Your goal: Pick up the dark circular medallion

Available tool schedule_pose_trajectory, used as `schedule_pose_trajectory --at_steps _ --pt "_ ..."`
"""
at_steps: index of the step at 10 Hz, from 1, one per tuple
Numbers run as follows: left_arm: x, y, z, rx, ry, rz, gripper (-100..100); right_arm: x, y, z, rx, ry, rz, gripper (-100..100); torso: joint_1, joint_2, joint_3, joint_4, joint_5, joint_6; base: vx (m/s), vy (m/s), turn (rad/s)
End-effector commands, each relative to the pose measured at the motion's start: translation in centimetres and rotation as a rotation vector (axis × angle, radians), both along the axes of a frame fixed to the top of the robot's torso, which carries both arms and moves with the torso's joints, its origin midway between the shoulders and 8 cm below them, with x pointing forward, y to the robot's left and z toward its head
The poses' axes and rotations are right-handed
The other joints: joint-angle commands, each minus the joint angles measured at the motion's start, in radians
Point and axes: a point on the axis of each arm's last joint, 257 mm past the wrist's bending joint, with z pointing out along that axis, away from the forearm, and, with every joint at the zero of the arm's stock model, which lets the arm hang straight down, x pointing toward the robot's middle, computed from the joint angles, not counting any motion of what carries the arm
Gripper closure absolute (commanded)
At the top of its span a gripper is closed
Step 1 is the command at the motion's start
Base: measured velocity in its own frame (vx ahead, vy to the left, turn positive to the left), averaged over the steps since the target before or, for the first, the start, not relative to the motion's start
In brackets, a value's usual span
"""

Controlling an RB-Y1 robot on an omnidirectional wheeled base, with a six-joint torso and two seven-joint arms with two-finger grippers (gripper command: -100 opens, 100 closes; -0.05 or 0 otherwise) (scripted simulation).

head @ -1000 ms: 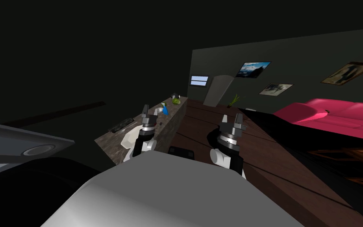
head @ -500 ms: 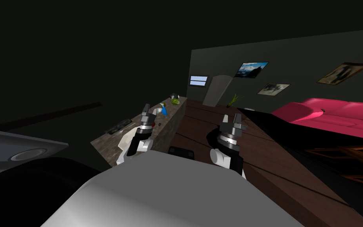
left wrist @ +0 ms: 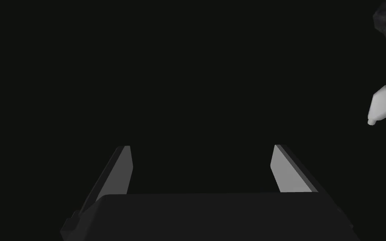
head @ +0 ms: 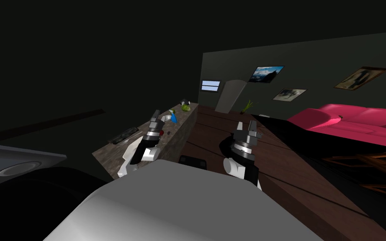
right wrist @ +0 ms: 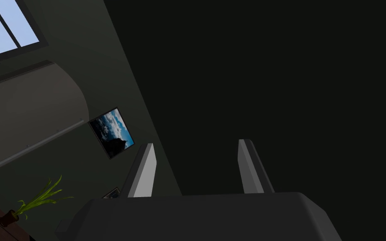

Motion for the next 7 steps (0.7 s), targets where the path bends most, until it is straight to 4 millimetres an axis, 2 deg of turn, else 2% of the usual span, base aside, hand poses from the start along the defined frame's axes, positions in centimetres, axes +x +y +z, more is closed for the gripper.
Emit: schedule_pose_trajectory --at_steps 1,7 --pt "0.4 0.5 -0.6 0.01 0.037 0.017 -100 0.0 0.0 0.0 0.0 0.0 0.0 0 0.0 0.0 0.0 0.0 0.0 0.0 0.023 -0.01 -0.005" --pt "1.1 3.0 -1.9 0.075 0.165 0.102 -100 0.0 0.0 0.0 0.0 0.0 0.0 0 0.0 -0.001 0.0 0.0 0.0 0.0 0.033 -0.01 -0.005"
